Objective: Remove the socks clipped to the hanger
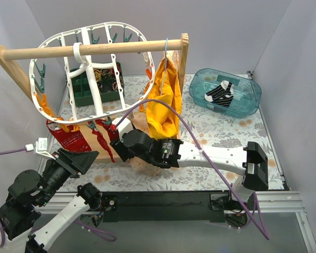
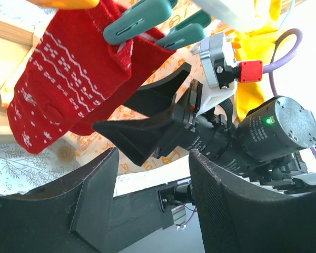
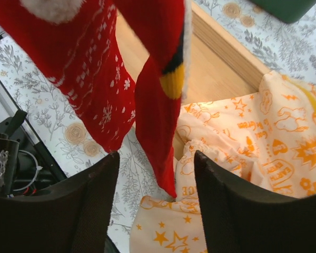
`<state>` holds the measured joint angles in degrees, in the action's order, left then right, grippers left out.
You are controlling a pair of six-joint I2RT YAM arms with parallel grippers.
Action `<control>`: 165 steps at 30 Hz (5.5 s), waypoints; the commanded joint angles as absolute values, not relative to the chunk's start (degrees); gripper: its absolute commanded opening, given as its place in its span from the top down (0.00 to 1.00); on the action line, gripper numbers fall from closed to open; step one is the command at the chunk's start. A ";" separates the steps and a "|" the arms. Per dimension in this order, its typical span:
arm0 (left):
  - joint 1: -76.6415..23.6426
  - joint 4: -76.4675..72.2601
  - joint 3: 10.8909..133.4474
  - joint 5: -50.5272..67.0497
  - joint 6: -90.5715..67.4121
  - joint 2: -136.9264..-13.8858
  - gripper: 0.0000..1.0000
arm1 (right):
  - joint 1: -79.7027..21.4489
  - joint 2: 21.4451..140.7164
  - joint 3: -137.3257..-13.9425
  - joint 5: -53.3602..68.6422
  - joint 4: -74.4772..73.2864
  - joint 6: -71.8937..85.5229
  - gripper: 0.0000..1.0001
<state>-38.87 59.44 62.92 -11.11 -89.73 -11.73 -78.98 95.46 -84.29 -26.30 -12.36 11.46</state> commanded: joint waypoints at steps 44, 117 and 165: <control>-39.02 45.61 54.93 8.88 -88.59 -14.41 0.32 | -78.93 79.37 -78.40 11.42 4.22 4.84 0.99; -39.02 53.60 56.95 4.76 -88.24 -16.96 1.00 | -78.49 94.84 -107.40 -25.22 -14.77 5.54 0.99; -39.02 37.00 55.46 19.94 -88.24 -16.96 1.00 | -78.57 76.55 -80.07 12.13 -7.04 6.50 0.02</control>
<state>-38.87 39.92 55.79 15.27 -87.88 -16.67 -78.41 76.53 -80.40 9.17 -12.51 6.24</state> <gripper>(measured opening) 0.046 0.983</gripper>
